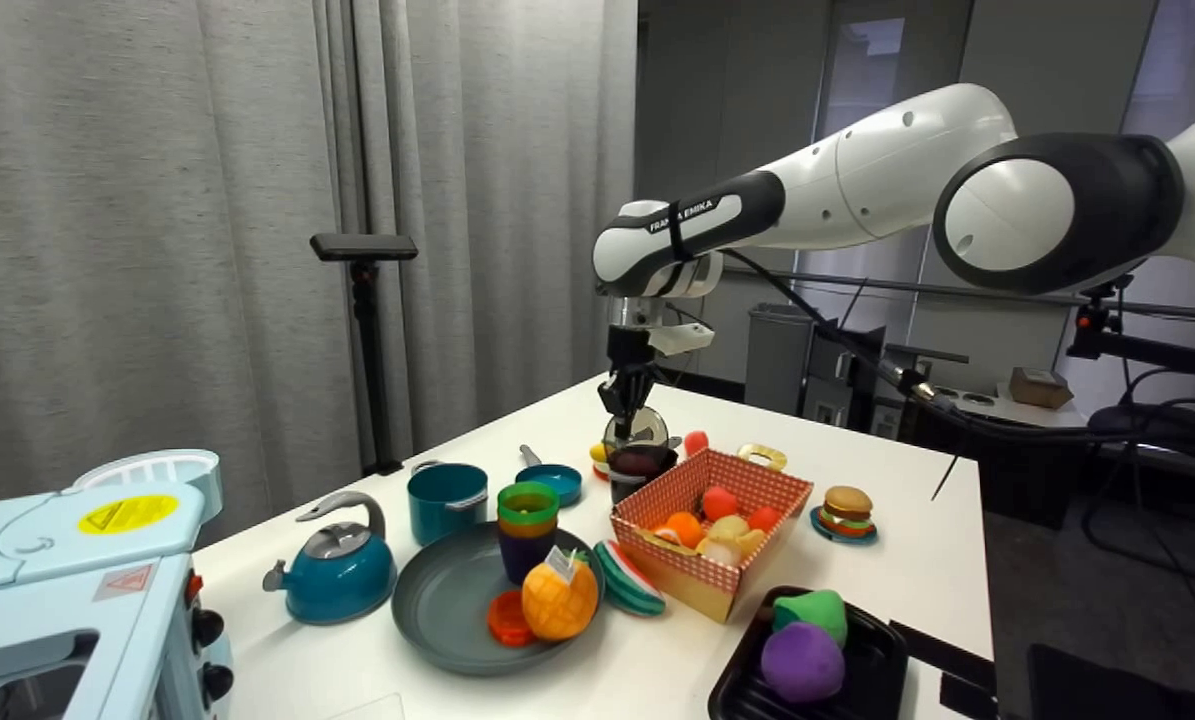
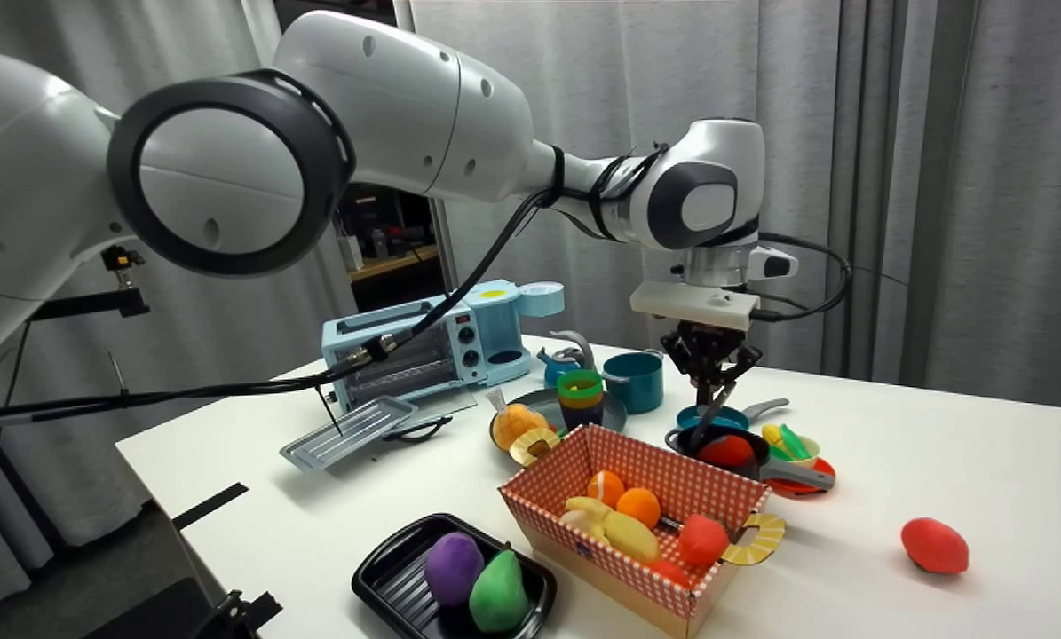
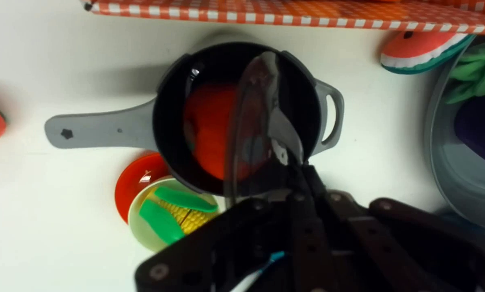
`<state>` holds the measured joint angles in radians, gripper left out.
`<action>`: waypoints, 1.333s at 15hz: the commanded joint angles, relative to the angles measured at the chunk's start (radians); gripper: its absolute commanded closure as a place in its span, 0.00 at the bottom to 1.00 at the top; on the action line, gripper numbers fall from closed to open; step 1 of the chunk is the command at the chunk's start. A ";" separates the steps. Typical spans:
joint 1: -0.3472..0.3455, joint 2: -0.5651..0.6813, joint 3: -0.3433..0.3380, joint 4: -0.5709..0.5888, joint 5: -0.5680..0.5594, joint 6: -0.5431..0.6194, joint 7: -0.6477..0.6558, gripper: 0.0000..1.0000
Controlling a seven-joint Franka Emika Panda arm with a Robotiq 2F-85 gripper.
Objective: Take the lid off the black pot and put it in the box
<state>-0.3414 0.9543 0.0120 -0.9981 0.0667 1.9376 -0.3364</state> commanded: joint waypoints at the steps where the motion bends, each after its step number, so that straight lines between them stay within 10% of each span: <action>1: -0.034 -0.021 0.023 0.024 0.025 -0.023 -0.067 0.99; 10: -0.070 -0.154 0.119 -0.086 0.214 -0.146 -0.011 0.99; 20: -0.015 -0.268 0.050 -0.331 0.163 -0.121 -0.010 0.99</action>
<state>-0.3759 0.7686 0.1087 -1.2103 0.2259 1.8055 -0.3285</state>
